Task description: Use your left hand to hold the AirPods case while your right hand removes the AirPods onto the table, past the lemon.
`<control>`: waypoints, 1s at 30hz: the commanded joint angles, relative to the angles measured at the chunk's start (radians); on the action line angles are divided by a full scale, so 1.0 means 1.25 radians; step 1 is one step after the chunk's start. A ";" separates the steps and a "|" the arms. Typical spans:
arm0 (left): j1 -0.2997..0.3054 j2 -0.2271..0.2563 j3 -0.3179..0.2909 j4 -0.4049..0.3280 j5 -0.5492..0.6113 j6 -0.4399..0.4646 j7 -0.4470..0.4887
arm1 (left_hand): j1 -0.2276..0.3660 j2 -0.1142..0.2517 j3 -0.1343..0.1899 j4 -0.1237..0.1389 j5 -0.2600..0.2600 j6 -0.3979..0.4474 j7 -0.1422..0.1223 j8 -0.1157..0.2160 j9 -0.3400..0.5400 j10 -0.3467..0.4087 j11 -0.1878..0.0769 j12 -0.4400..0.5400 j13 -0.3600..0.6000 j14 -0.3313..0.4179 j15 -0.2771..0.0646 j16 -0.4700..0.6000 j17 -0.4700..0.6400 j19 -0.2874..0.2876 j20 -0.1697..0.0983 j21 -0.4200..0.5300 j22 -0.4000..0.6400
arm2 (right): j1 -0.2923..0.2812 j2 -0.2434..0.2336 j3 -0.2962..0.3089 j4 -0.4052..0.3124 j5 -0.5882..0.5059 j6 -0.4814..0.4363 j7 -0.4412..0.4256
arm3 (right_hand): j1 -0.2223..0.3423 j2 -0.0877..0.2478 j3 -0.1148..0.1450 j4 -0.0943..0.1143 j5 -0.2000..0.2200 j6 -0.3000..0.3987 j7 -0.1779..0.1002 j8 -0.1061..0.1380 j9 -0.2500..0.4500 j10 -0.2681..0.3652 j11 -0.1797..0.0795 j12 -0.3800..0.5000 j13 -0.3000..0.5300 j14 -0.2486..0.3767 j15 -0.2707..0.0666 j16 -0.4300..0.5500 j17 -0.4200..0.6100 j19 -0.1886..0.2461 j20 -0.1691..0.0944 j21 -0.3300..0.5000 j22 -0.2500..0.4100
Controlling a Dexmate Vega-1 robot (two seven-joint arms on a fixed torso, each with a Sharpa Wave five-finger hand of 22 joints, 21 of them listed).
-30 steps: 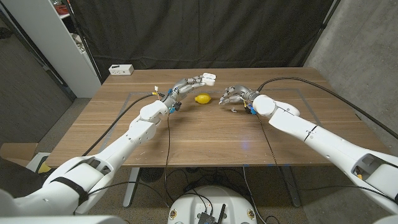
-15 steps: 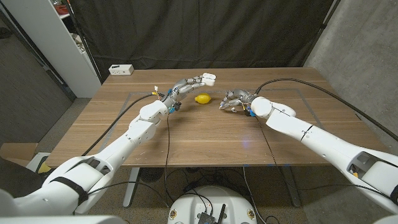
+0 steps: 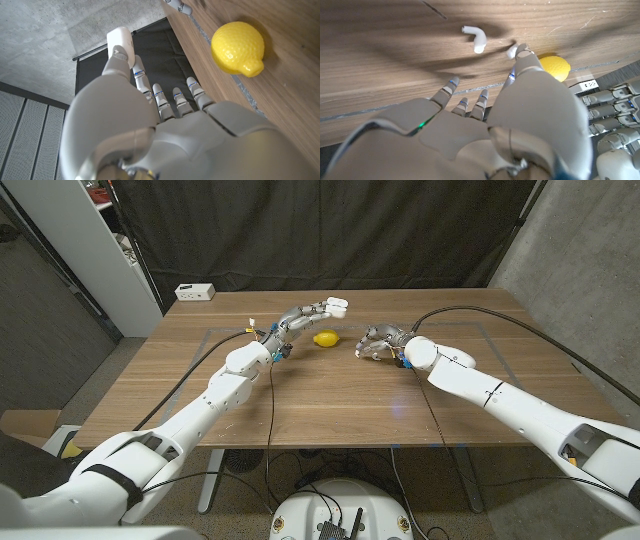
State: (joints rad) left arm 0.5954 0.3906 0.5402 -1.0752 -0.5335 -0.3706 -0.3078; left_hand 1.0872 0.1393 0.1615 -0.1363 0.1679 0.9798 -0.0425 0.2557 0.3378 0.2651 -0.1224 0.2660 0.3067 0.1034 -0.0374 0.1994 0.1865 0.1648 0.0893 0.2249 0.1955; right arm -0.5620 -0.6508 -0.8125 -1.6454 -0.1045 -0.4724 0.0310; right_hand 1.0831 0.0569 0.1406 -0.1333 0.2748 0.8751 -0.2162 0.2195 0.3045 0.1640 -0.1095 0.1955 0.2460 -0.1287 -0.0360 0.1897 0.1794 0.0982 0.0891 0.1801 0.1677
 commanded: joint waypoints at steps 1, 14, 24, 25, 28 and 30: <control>-0.003 -0.003 0.002 0.004 0.002 -0.002 0.001 | 0.002 0.008 0.012 0.004 0.007 0.051 -0.043 0.007 0.122 0.003 -0.001 -0.001 0.001 -0.001 -0.029 0.000 0.000 0.005 0.002 0.005 0.000 | 0.011 -0.017 -0.005 -0.032 -0.001 -0.048 0.042 | 0.000 -0.012 0.000 -0.005 0.004 -0.055 0.003 -0.028 -0.016 -0.023 0.005 -0.003 -0.002 -0.022 0.001 0.000 0.003 -0.016 0.008 0.003 0.003; 0.004 -0.003 0.002 -0.002 0.002 -0.004 0.005 | 0.002 0.008 0.013 0.004 0.006 0.049 -0.043 0.005 0.120 0.002 0.000 -0.001 0.001 -0.001 -0.028 0.000 0.000 0.006 0.003 0.005 0.000 | -0.008 -0.037 0.034 -0.082 0.017 -0.074 0.004 | -0.008 -0.018 -0.007 -0.001 0.009 -0.205 0.067 -0.043 -0.052 -0.092 0.040 -0.006 -0.003 -0.048 0.014 0.002 0.005 -0.021 0.012 0.007 0.002; 0.008 0.001 0.002 -0.012 0.002 0.002 0.008 | 0.002 0.006 0.013 0.003 0.006 0.051 -0.044 0.005 0.119 0.003 -0.002 -0.001 0.001 -0.001 -0.030 -0.001 -0.001 0.005 0.001 0.004 0.000 | -0.008 -0.043 0.054 -0.105 0.032 -0.050 -0.007 | -0.020 -0.026 -0.015 0.003 0.014 -0.269 0.076 -0.033 -0.071 -0.125 0.051 0.000 -0.003 -0.056 0.026 0.004 0.006 -0.021 0.018 0.007 0.003; 0.008 0.001 0.002 -0.012 0.001 0.002 0.007 | 0.002 0.006 0.013 0.003 0.006 0.053 -0.044 0.006 0.119 0.004 -0.002 -0.001 0.001 -0.001 -0.031 -0.001 -0.001 0.006 0.000 0.005 0.000 | -0.009 -0.043 0.058 -0.109 0.035 -0.048 -0.008 | -0.023 -0.026 -0.016 0.004 0.015 -0.279 0.061 -0.034 -0.073 -0.126 0.052 0.002 -0.003 -0.056 0.029 0.004 0.006 -0.022 0.019 0.007 0.003; 0.010 0.002 0.002 -0.015 0.002 0.004 0.009 | 0.003 0.006 0.013 0.003 0.006 0.052 -0.044 0.006 0.119 0.004 0.000 -0.001 0.001 0.000 -0.031 -0.001 -0.001 0.006 0.000 0.005 0.000 | -0.011 -0.047 0.065 -0.123 0.040 -0.038 -0.010 | -0.031 -0.029 -0.020 0.007 0.015 -0.287 0.094 -0.032 -0.076 -0.132 0.056 0.003 -0.003 -0.057 0.033 0.005 0.006 -0.022 0.022 0.007 0.003; 0.011 0.003 0.002 -0.018 0.002 0.006 0.010 | 0.003 0.007 0.013 0.003 0.006 0.051 -0.044 0.005 0.120 0.004 0.000 -0.001 0.001 -0.001 -0.031 -0.001 -0.001 0.006 0.001 0.005 0.000 | -0.012 -0.049 0.069 -0.131 0.044 -0.028 -0.010 | -0.035 -0.031 -0.022 0.009 0.016 -0.295 0.079 -0.032 -0.078 -0.134 0.059 0.004 -0.003 -0.057 0.035 0.005 0.007 -0.022 0.024 0.007 0.003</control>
State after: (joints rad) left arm 0.6018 0.3898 0.5427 -1.0834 -0.5316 -0.3741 -0.3008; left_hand 1.0901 0.1368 0.1619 -0.1367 0.1700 0.9819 -0.0405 0.2556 0.3377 0.2651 -0.1224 0.2661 0.3067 0.1034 -0.0373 0.1994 0.1864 0.1648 0.0893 0.2249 0.1955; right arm -0.5704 -0.6997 -0.7552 -1.7647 -0.0725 -0.5438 0.0310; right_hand 1.0533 0.0194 0.1197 -0.1238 0.2901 0.5114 -0.1071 0.1742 0.2088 0.0065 -0.0340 0.1907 0.2412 -0.1735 -0.0020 0.1897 0.1840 0.0696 0.1070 0.1851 0.1678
